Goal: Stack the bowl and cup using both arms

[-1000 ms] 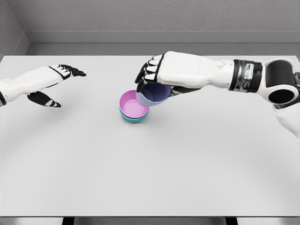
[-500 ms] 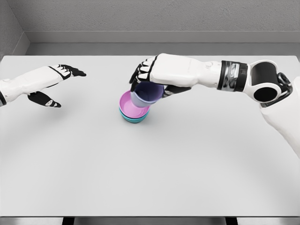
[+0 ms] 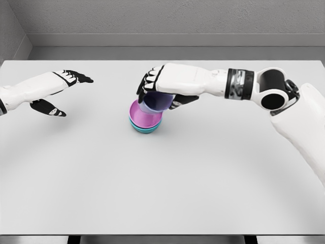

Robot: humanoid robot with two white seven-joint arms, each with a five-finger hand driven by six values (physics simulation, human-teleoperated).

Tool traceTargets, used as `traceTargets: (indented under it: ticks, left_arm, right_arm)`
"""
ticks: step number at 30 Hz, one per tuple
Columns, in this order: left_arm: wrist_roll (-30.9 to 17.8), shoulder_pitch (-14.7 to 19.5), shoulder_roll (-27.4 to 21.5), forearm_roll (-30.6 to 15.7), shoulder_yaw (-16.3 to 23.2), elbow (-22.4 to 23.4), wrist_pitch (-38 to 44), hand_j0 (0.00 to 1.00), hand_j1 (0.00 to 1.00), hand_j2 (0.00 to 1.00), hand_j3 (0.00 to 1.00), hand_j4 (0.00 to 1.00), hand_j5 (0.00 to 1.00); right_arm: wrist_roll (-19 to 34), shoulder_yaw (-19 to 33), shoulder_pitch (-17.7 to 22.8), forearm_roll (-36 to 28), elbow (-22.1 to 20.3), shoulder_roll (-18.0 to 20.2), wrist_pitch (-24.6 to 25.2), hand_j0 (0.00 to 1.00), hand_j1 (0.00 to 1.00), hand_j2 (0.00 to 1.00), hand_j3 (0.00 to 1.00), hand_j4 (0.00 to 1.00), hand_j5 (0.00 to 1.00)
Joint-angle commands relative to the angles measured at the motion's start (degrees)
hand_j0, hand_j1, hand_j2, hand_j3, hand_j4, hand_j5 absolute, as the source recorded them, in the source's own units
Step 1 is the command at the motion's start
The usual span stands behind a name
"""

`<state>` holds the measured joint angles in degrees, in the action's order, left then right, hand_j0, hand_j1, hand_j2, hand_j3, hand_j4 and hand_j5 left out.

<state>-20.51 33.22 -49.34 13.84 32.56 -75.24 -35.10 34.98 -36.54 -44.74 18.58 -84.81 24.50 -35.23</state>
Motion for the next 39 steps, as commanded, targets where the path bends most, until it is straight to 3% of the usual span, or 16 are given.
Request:
traceTargets:
  ticks: [1,8,9,10,21,22,23,24,26,28,31,36,39]
  left_arm:
    - [0.03,0.0,-0.05,-0.4,-0.04,0.01,0.1,1.0,1.0,1.0,1.0,1.0,1.0]
    - [0.03,0.0,-0.05,-0.4,-0.04,0.01,0.1,1.0,1.0,1.0,1.0,1.0,1.0]
    - [0.03,0.0,-0.14,-0.4,-0.04,0.01,0.1,1.0,1.0,1.0,1.0,1.0,1.0]
    - [0.03,0.0,-0.05,-0.4,-0.04,0.01,0.1,1.0,1.0,1.0,1.0,1.0,1.0]
    - [0.03,0.0,-0.05,-0.4,-0.04,0.01,0.1,1.0,1.0,1.0,1.0,1.0,1.0]
    - [0.03,0.0,-0.05,-0.4,-0.04,0.01,0.1,1.0,1.0,1.0,1.0,1.0,1.0]
    - [0.03,0.0,-0.05,-0.4,-0.04,0.01,0.1,1.0,1.0,1.0,1.0,1.0,1.0]
    - [0.03,0.0,-0.05,-0.4,-0.04,0.01,0.1,1.0,1.0,1.0,1.0,1.0,1.0]
    - [0.03,0.0,-0.05,-0.4,-0.04,0.01,0.1,1.0,1.0,1.0,1.0,1.0,1.0]
    - [0.03,-0.09,-0.05,-0.4,-0.04,0.01,0.1,1.0,1.0,1.0,1.0,1.0,1.0]
    - [0.03,-0.62,-0.14,-0.4,-0.13,-0.17,0.1,1.0,1.0,1.0,1.0,1.0,1.0]
    - [0.03,-0.7,-0.14,-0.4,-0.13,-0.26,0.1,1.0,1.0,1.0,1.0,1.0,1.0]
    - [0.03,-0.79,0.03,-0.4,-0.48,-0.08,0.1,1.0,1.0,1.0,1.0,1.0,1.0]
  right_arm:
    - [0.02,-0.19,0.0,0.31,1.4,-0.42,0.23,0.59,0.59,0.59,0.59,0.59,0.59]
    - [0.02,-1.25,0.0,0.31,2.19,-1.03,0.23,0.6,0.6,0.6,0.6,0.6,0.6]
    - [0.02,-1.25,0.0,0.31,2.28,-1.3,0.23,0.7,0.7,0.7,0.7,0.7,0.7]
    - [0.02,-1.25,0.0,0.31,2.54,-1.3,0.23,1.0,1.0,1.0,1.0,1.0,1.0]
    - [0.02,-0.81,-0.44,0.14,2.19,-0.6,0.23,1.0,1.0,1.0,1.0,1.0,1.0]
    - [0.02,1.03,-0.7,-0.04,1.57,-0.33,0.23,1.0,1.0,1.0,1.0,1.0,1.0]
    - [0.02,6.21,-0.53,-0.21,-0.01,0.9,0.23,1.0,1.0,1.0,1.0,1.0,1.0]
    - [0.02,9.46,0.09,-0.39,-1.59,4.06,0.23,1.0,1.0,1.0,1.0,1.0,1.0]
    - [0.02,17.55,3.34,-2.93,-3.17,9.86,0.23,1.0,1.0,1.0,1.0,1.0,1.0]
    - [0.02,22.39,8.61,-6.28,-3.0,14.34,0.23,1.0,1.0,1.0,1.0,1.0,1.0]
    - [0.02,30.91,17.83,-7.6,-2.47,17.42,0.23,1.0,1.0,1.0,1.0,1.0,1.0]
    - [0.02,33.47,26.98,-7.51,-2.47,18.04,0.23,1.0,1.0,1.0,1.0,1.0,1.0]
    - [0.02,33.73,28.65,-7.51,-2.38,18.04,0.23,1.0,1.0,1.0,1.0,1.0,1.0]
